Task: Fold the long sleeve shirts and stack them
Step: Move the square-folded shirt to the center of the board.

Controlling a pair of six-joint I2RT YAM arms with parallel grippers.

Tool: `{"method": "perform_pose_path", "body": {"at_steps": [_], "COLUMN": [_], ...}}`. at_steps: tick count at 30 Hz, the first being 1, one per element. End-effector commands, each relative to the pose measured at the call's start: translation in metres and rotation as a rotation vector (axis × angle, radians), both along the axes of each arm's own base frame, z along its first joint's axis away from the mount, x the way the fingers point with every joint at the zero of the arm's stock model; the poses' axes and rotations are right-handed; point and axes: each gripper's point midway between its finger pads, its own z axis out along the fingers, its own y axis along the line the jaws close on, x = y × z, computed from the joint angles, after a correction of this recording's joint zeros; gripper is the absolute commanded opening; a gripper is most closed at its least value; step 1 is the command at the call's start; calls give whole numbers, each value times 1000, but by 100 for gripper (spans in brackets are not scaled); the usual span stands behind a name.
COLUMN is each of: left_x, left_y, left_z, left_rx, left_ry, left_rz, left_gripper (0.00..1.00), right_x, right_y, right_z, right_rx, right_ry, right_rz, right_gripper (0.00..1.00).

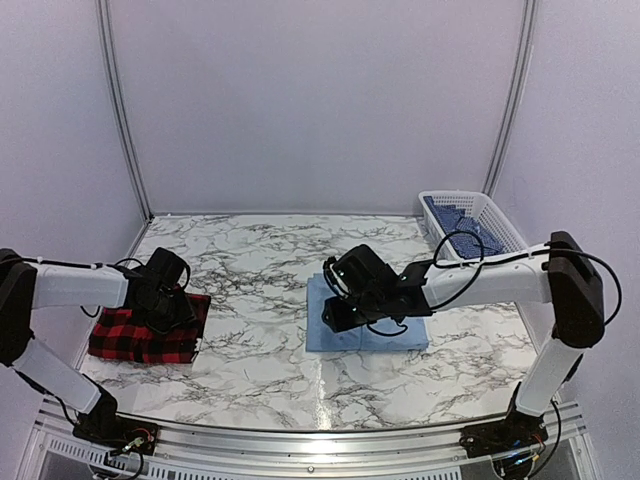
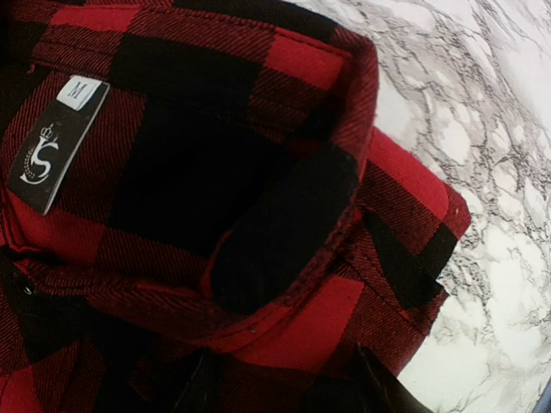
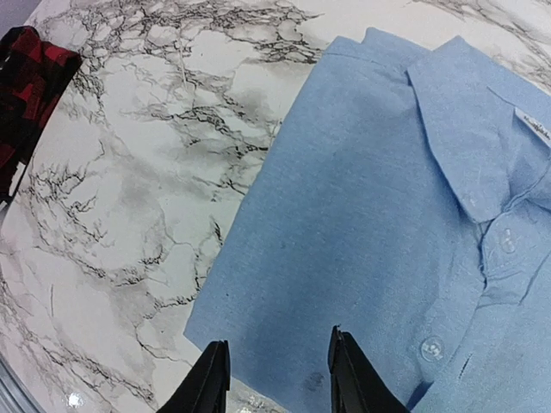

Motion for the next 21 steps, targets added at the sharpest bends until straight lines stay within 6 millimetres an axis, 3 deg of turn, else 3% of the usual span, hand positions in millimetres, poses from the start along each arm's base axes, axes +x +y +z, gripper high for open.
{"method": "perform_pose_path", "body": {"at_steps": [1,11,21], "left_x": [11,42,45], "left_y": [-36,-117,-181], "left_z": [-10,-18,-12], "left_rx": [-61,-100,-167], "left_ry": [23,50,47], "left_rz": [-86,-282,-396], "left_gripper": [54,54,54], "right_x": [13,31,40], "right_y": [-12,-75,-141], "right_z": [17,9,2], "right_rx": [4,2,31], "right_ry": [-35,-21,0], "right_rz": [-38,-163,-284], "right_gripper": [36,36,37]}}
